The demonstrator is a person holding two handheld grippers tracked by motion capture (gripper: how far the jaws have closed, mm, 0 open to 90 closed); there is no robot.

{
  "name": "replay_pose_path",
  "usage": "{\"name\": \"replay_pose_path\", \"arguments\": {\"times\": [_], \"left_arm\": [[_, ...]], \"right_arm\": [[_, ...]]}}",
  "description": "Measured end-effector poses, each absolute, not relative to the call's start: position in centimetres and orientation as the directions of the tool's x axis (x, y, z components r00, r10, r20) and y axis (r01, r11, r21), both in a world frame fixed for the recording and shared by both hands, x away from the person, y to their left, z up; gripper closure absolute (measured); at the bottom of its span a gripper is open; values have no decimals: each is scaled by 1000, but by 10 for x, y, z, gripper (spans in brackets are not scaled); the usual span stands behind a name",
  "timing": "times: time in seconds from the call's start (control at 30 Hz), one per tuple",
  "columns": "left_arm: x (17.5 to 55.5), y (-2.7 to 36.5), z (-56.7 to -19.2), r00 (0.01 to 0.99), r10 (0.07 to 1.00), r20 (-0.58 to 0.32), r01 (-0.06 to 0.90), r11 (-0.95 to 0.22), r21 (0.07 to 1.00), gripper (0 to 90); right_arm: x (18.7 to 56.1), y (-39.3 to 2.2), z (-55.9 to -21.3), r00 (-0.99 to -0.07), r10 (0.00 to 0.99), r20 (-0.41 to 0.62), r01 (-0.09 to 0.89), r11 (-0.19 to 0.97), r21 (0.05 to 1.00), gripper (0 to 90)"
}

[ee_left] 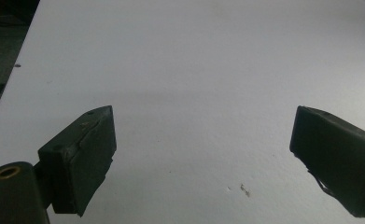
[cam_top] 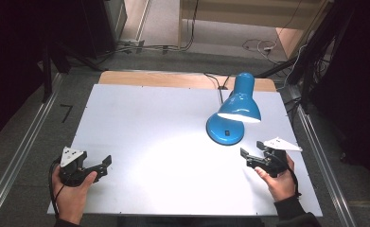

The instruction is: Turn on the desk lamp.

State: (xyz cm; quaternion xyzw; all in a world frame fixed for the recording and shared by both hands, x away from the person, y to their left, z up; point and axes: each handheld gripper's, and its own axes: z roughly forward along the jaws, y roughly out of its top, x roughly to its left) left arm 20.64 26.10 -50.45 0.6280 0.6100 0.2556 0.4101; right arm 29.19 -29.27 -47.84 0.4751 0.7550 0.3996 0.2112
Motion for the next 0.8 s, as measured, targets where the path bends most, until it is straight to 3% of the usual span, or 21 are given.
{"name": "replay_pose_path", "arguments": {"times": [0.8], "left_arm": [[206, 260, -504, 121, 977, -176, 557, 80, 827, 74]], "right_arm": [[271, -347, -485, -359, 933, 31, 579, 197, 791, 220]]}}
